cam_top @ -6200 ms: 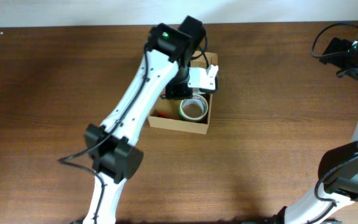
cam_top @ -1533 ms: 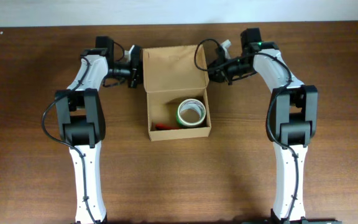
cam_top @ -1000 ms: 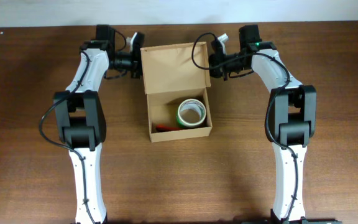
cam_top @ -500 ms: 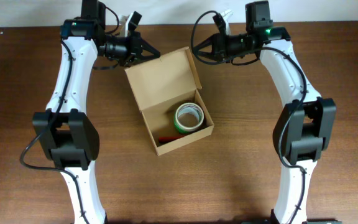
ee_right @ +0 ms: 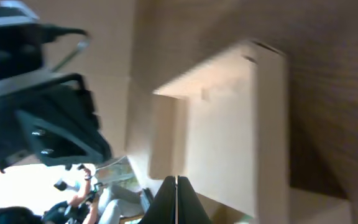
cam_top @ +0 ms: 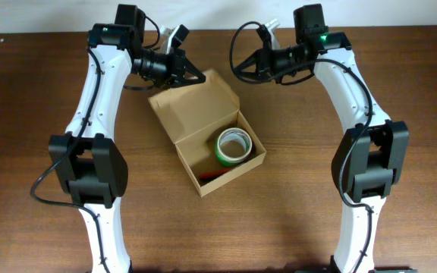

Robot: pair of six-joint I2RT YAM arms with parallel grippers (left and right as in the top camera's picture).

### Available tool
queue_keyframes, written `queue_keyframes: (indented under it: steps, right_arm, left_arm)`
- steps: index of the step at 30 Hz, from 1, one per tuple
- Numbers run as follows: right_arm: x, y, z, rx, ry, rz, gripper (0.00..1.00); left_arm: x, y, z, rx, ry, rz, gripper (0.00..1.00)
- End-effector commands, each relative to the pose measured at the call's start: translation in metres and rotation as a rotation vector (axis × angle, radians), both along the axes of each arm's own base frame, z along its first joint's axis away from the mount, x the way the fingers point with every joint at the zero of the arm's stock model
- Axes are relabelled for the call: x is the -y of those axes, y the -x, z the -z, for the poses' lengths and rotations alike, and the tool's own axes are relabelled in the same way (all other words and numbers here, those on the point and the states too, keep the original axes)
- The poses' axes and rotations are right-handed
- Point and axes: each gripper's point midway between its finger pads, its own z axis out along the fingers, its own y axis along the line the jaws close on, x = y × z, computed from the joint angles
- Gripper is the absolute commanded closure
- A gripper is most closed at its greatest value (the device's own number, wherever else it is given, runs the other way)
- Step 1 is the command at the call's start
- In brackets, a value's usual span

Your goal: Pack container

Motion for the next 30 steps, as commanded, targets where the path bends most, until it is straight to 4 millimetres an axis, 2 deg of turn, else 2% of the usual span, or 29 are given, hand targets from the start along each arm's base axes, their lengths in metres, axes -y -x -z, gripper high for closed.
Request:
queue_keyframes:
  steps: [1, 4, 6, 9, 13, 16, 17, 21, 26, 30]
  right_arm:
    - [0.014, -0.003, 0.013, 0.018, 0.156, 0.051, 0.96]
    - [0.024, -0.002, 0.026, -0.002, 0.239, 0.076, 0.96]
    - [0.031, -0.003, 0.032, -0.013, 0.28, 0.094, 0.96]
    - [0.043, -0.003, 0.039, -0.03, 0.332, 0.121, 0.96]
    - [0.056, -0.004, 0.046, -0.047, 0.387, 0.147, 0.96]
    - [0.063, -0.005, 0.053, -0.05, 0.44, 0.165, 0.96]
    - [0.065, -0.004, 0.057, -0.063, 0.453, 0.168, 0.96]
    - [0.07, 0.001, 0.071, -0.116, 0.474, 0.166, 0.96]
    - [0.074, 0.005, 0.087, -0.168, 0.485, 0.163, 0.96]
    - [0.074, 0.006, 0.09, -0.177, 0.488, 0.161, 0.96]
  left_arm:
    - [-0.031, -0.012, 0.021, 0.0, -0.196, -0.093, 0.98]
    - [-0.066, -0.023, 0.038, -0.052, -0.33, -0.222, 0.98]
    - [-0.098, -0.031, 0.049, -0.097, -0.434, -0.339, 0.98]
    - [-0.134, -0.034, 0.06, -0.145, -0.538, -0.449, 0.98]
    - [-0.16, -0.021, 0.083, -0.25, -0.63, -0.496, 0.98]
    - [-0.167, -0.007, 0.11, -0.354, -0.667, -0.495, 0.98]
    - [-0.168, 0.002, 0.127, -0.413, -0.685, -0.492, 0.98]
    - [-0.168, 0.031, 0.161, -0.544, -0.708, -0.465, 0.98]
    - [-0.162, 0.063, 0.187, -0.659, -0.708, -0.422, 0.98]
    - [-0.146, 0.059, 0.197, -0.649, -0.612, -0.415, 0.98]
